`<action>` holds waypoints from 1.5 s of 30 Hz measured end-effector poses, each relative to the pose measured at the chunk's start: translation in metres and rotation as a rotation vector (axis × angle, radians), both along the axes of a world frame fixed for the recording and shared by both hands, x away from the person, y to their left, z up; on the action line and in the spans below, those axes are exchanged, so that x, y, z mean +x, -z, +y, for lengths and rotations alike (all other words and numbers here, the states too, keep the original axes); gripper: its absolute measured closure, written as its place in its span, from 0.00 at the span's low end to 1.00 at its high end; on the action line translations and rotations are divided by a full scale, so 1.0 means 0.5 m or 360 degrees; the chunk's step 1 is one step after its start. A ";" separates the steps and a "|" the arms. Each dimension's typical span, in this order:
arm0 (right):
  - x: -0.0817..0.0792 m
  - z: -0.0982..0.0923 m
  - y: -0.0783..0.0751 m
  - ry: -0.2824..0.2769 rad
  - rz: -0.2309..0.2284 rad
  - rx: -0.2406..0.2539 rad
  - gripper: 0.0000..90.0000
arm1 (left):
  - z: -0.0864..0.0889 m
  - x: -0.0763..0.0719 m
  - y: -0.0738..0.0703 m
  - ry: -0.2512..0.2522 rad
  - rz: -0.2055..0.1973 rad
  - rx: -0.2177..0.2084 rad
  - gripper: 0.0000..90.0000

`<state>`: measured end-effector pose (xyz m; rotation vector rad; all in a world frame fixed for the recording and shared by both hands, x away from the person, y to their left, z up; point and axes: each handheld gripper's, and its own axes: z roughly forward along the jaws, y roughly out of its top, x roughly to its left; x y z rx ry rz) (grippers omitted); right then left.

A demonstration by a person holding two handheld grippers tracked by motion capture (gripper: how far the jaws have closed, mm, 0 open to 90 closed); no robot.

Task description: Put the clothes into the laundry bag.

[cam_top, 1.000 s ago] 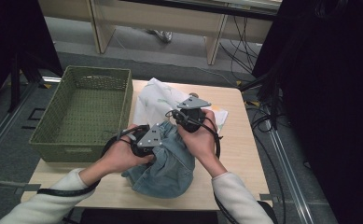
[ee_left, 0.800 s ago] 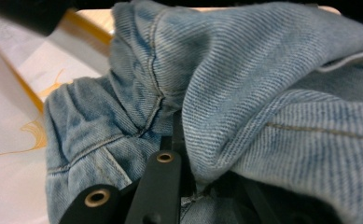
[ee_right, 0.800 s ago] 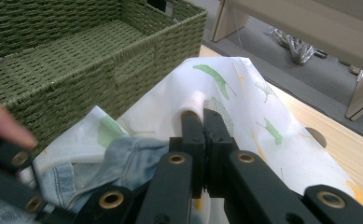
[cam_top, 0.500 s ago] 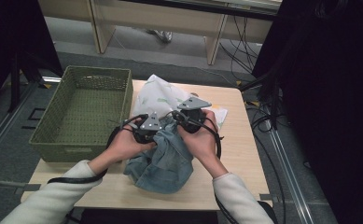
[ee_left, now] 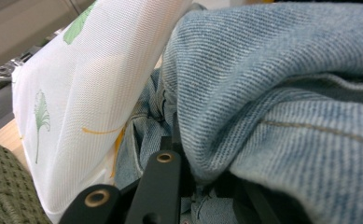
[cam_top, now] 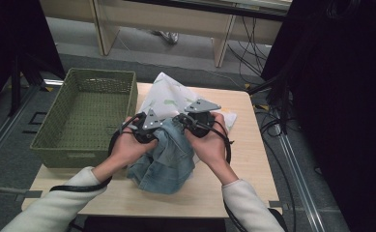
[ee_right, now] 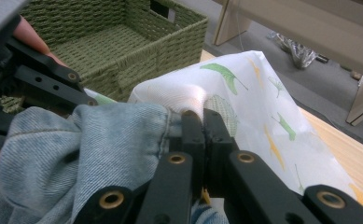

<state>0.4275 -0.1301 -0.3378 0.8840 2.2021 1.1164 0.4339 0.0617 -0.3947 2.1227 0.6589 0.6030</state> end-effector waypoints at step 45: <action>0.013 -0.056 -0.022 0.0082 -0.0062 -0.0013 1.00 | 0.042 -0.002 -0.006 -0.0318 -0.0101 -0.0012 0.91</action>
